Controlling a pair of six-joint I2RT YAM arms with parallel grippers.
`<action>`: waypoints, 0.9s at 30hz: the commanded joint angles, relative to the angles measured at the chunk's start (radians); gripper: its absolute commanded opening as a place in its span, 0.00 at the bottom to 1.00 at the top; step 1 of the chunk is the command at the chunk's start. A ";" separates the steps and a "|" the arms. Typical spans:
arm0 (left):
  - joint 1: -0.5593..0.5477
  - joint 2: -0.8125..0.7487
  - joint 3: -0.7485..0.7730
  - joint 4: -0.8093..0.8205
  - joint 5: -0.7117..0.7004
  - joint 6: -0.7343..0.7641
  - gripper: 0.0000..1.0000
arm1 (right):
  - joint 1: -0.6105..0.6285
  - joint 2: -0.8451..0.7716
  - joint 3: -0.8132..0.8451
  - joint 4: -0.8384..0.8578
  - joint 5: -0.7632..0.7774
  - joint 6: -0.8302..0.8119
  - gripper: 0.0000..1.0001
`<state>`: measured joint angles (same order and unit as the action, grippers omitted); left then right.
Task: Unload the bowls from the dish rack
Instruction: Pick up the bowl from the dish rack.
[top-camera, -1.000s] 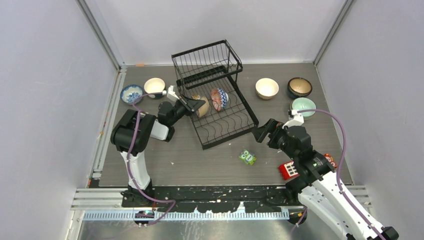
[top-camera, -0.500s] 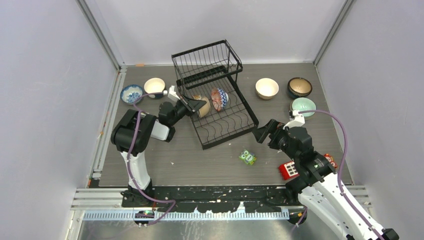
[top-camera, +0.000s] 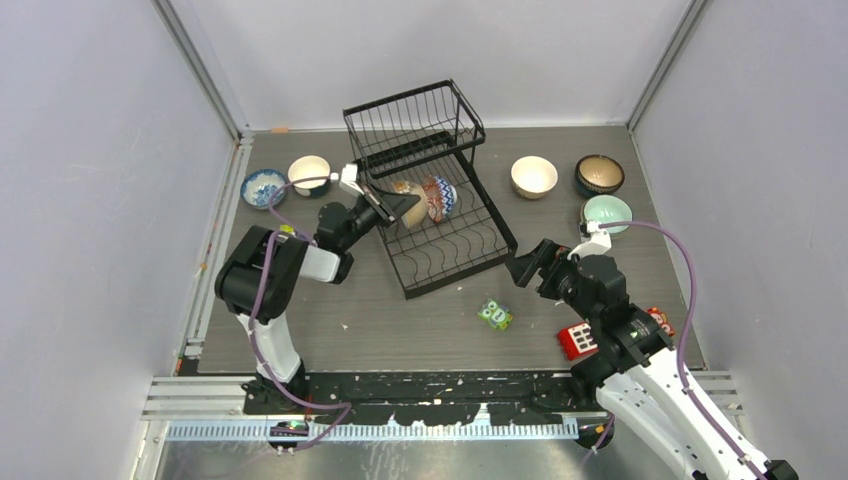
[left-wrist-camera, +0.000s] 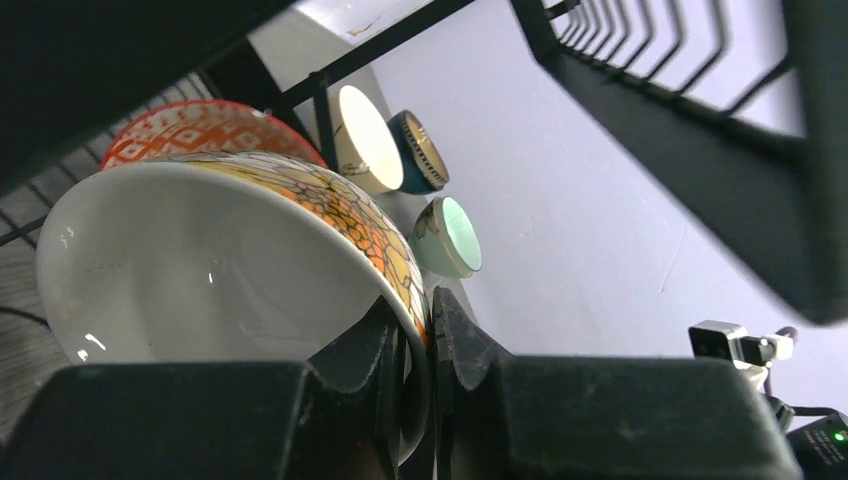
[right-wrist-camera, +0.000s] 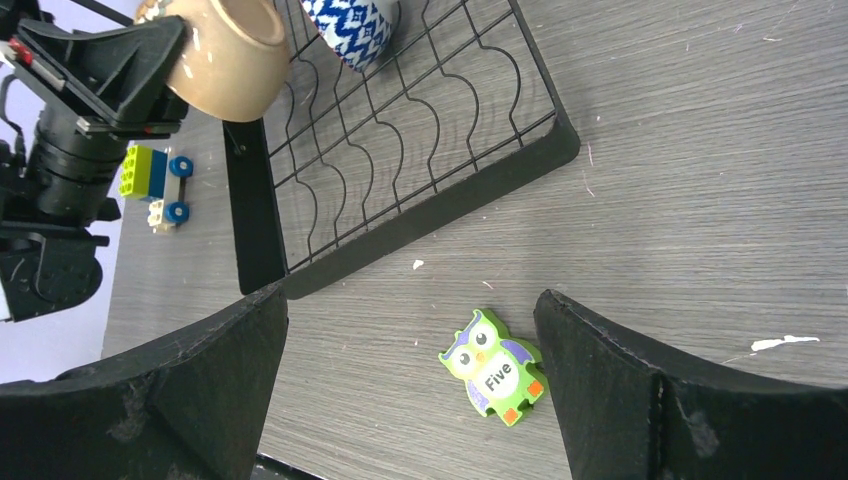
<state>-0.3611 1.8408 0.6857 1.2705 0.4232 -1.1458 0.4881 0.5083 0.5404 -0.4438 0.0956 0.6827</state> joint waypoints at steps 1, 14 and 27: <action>-0.006 -0.087 0.008 0.161 0.005 0.004 0.00 | 0.003 -0.012 0.040 0.020 0.011 -0.014 0.96; -0.010 -0.192 -0.089 0.134 0.026 -0.001 0.00 | 0.003 0.006 0.108 -0.034 0.019 -0.017 0.99; -0.176 -0.794 -0.100 -0.773 0.051 0.406 0.00 | 0.002 0.169 0.368 -0.119 -0.167 0.048 1.00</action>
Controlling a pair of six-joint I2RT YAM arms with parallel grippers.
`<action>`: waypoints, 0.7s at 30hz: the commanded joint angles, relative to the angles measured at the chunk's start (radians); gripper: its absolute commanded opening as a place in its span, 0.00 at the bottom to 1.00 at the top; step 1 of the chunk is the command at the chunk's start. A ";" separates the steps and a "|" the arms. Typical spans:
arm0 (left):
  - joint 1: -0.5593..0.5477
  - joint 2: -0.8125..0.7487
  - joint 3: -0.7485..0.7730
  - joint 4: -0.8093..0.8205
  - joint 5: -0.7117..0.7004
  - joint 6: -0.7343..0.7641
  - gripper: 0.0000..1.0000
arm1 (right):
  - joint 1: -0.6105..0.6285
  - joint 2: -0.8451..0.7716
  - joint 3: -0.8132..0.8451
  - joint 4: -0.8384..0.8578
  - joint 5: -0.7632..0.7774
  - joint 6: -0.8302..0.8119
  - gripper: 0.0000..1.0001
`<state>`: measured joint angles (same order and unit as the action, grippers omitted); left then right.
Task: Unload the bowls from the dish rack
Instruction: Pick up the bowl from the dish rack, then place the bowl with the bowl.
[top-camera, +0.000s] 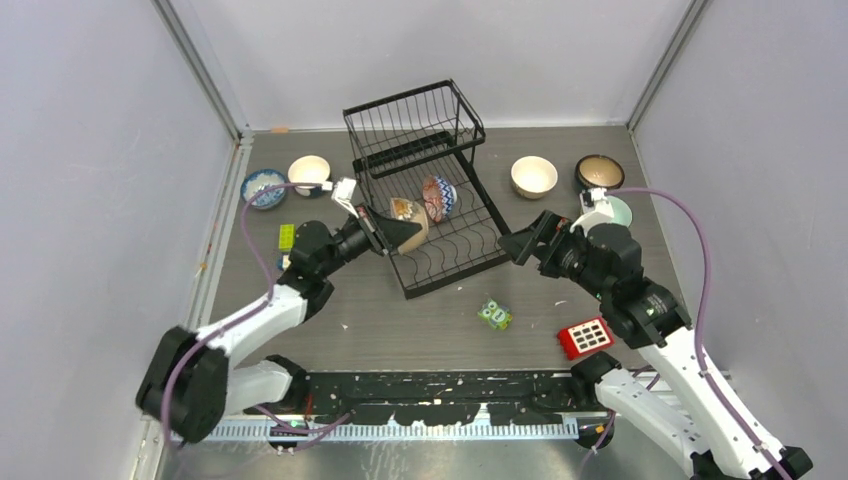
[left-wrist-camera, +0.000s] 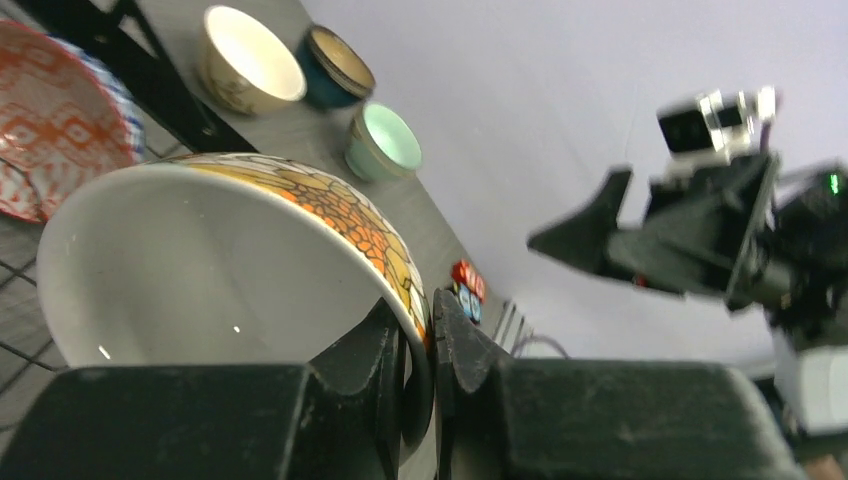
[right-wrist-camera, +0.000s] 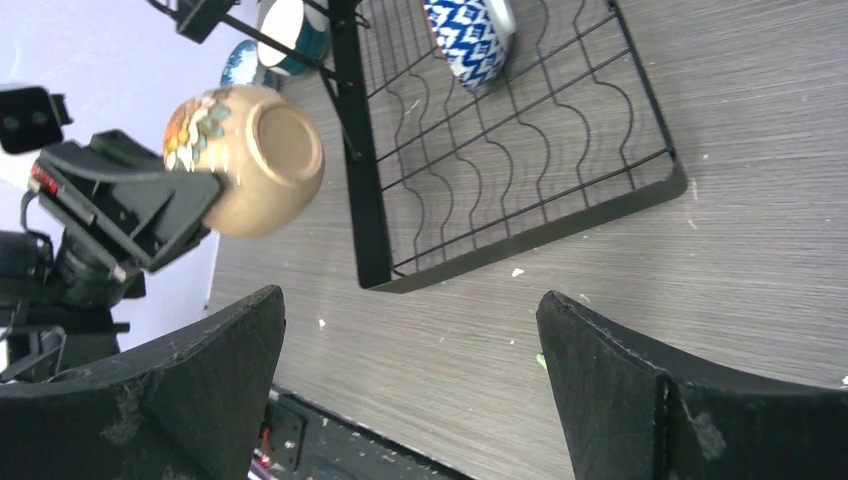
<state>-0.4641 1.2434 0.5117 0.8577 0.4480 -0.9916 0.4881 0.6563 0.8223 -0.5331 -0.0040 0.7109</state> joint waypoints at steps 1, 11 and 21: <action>-0.095 -0.249 0.088 -0.451 0.020 0.305 0.00 | 0.002 0.025 0.100 -0.036 -0.071 0.017 1.00; -0.192 -0.564 0.276 -1.202 -0.039 0.783 0.00 | 0.003 0.073 0.281 -0.175 -0.210 -0.176 1.00; -0.287 -0.602 0.385 -1.403 -0.099 1.070 0.00 | 0.040 0.197 0.426 -0.374 -0.212 -0.302 1.00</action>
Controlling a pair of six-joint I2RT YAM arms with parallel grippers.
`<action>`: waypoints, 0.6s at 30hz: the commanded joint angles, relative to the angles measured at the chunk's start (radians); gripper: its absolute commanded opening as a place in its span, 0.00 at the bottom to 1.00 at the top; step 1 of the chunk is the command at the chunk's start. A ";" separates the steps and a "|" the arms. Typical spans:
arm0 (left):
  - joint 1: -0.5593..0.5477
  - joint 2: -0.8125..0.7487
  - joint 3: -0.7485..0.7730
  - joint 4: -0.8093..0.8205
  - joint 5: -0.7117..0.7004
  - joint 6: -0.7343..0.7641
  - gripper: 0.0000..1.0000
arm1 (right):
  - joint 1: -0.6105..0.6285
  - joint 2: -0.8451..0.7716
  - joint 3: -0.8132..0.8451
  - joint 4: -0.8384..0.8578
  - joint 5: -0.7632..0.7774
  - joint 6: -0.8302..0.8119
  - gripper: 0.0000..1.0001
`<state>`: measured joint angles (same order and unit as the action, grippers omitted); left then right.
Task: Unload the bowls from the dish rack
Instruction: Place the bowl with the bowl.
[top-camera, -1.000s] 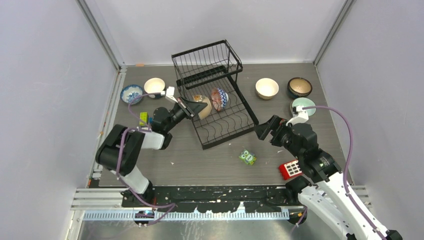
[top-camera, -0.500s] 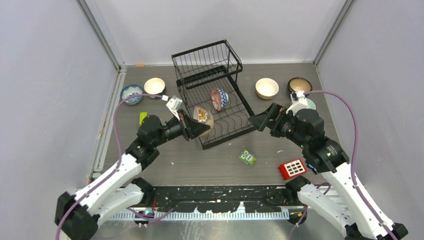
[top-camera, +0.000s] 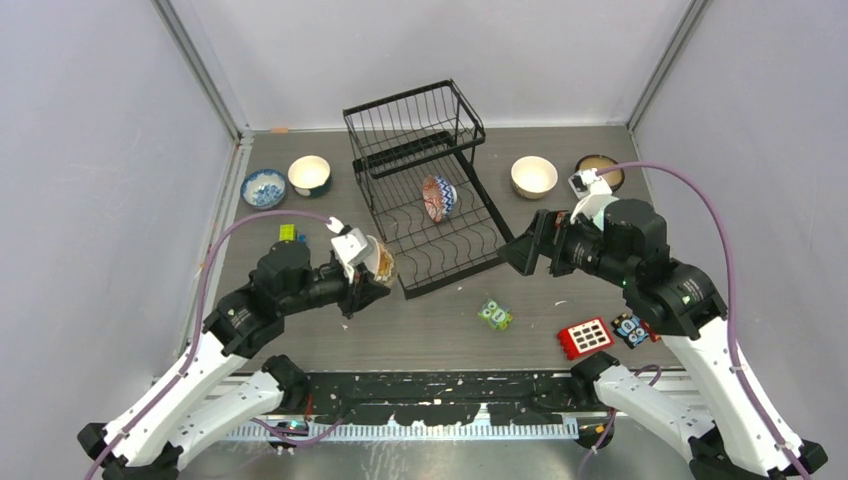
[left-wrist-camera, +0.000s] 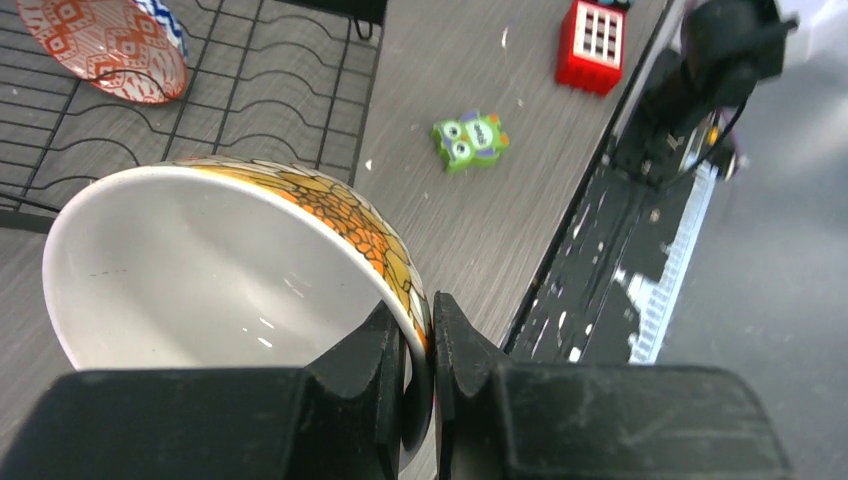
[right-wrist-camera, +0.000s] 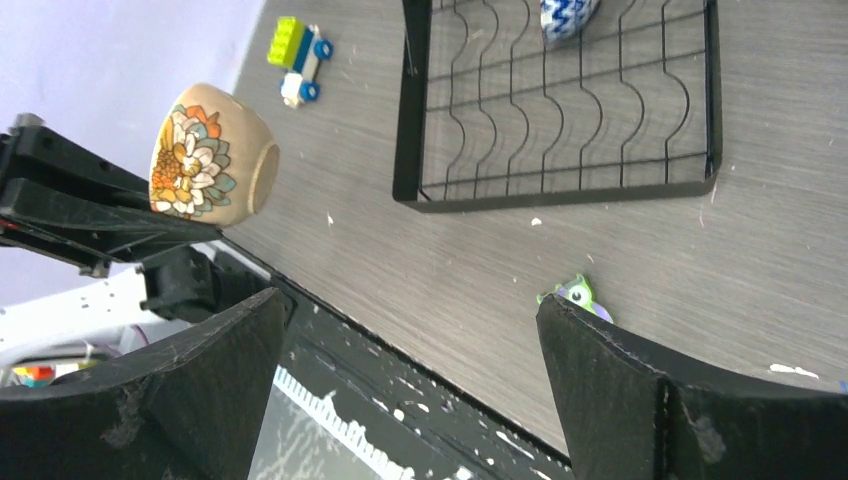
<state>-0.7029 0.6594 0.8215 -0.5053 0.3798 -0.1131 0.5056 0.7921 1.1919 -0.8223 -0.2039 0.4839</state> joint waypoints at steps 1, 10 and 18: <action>-0.067 -0.009 0.080 -0.049 -0.041 0.220 0.00 | 0.037 0.086 0.072 -0.106 -0.016 -0.080 1.00; -0.363 0.129 0.123 -0.144 -0.266 0.430 0.00 | 0.120 0.240 0.149 -0.106 -0.025 -0.069 1.00; -0.582 0.230 0.140 -0.204 -0.491 0.564 0.00 | 0.188 0.277 0.123 -0.021 -0.015 -0.008 1.00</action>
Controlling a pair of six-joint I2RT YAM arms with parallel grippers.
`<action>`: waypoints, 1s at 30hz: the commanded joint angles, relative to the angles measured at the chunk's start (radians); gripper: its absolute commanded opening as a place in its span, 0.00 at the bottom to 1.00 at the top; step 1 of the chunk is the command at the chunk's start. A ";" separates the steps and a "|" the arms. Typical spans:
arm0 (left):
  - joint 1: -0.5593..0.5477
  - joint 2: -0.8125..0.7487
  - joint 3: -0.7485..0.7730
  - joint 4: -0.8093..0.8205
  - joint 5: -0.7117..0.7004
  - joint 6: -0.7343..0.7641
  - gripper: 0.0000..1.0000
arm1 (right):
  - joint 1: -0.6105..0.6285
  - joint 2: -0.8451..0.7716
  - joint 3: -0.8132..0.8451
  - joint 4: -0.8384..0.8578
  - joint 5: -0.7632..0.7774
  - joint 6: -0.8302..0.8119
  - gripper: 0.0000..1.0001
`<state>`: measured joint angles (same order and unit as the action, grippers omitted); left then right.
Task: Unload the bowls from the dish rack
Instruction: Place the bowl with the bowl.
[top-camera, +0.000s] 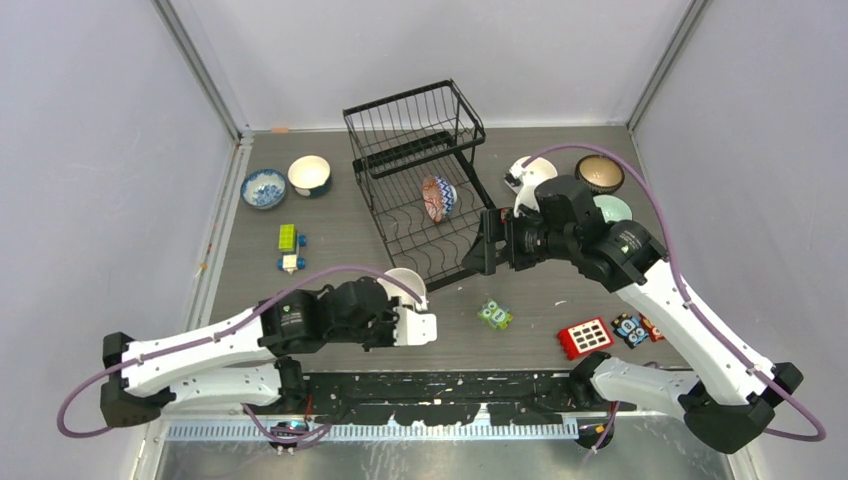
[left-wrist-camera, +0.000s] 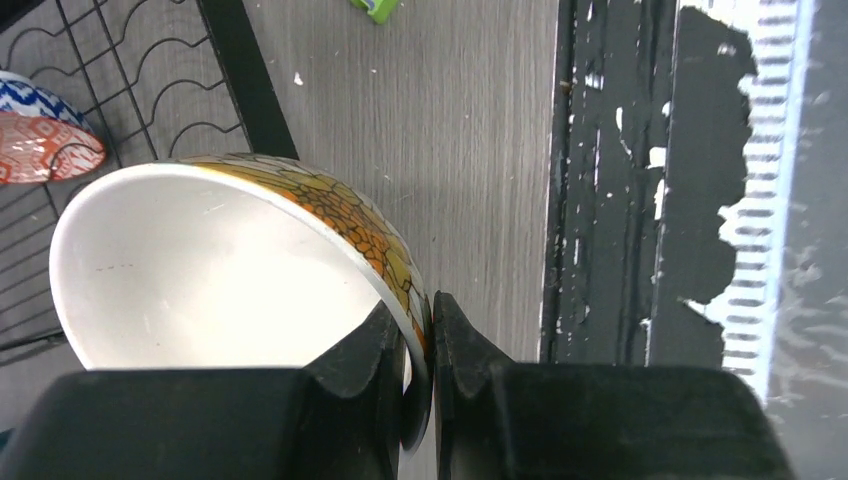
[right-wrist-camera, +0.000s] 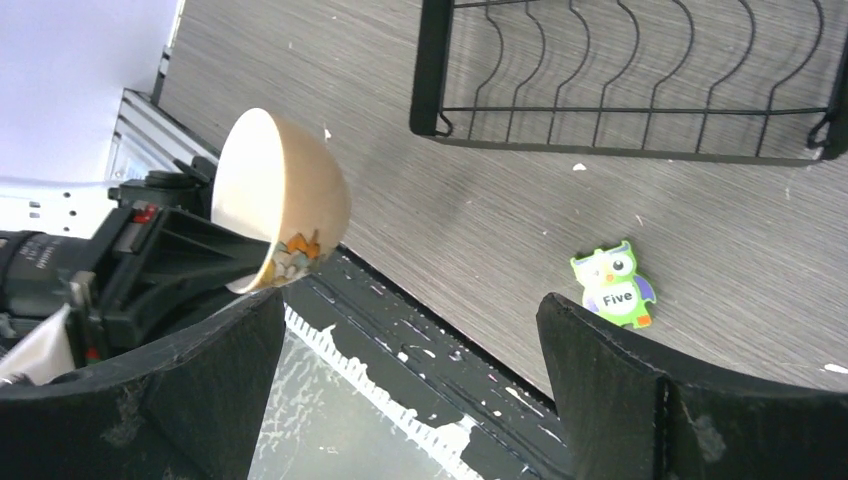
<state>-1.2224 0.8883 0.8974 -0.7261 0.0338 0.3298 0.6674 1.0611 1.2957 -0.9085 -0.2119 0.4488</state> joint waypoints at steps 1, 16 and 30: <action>-0.076 0.002 0.059 0.011 -0.154 0.139 0.00 | 0.033 0.014 0.028 0.058 -0.002 0.023 1.00; -0.250 0.069 0.034 -0.084 -0.231 0.327 0.00 | 0.241 0.120 0.113 -0.036 0.138 -0.056 0.97; -0.423 0.058 -0.017 -0.051 -0.404 0.419 0.00 | 0.429 0.226 0.132 0.066 0.322 -0.124 0.81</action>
<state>-1.6108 0.9833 0.8867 -0.8429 -0.2672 0.6952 1.0630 1.2785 1.3735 -0.9199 0.0483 0.3584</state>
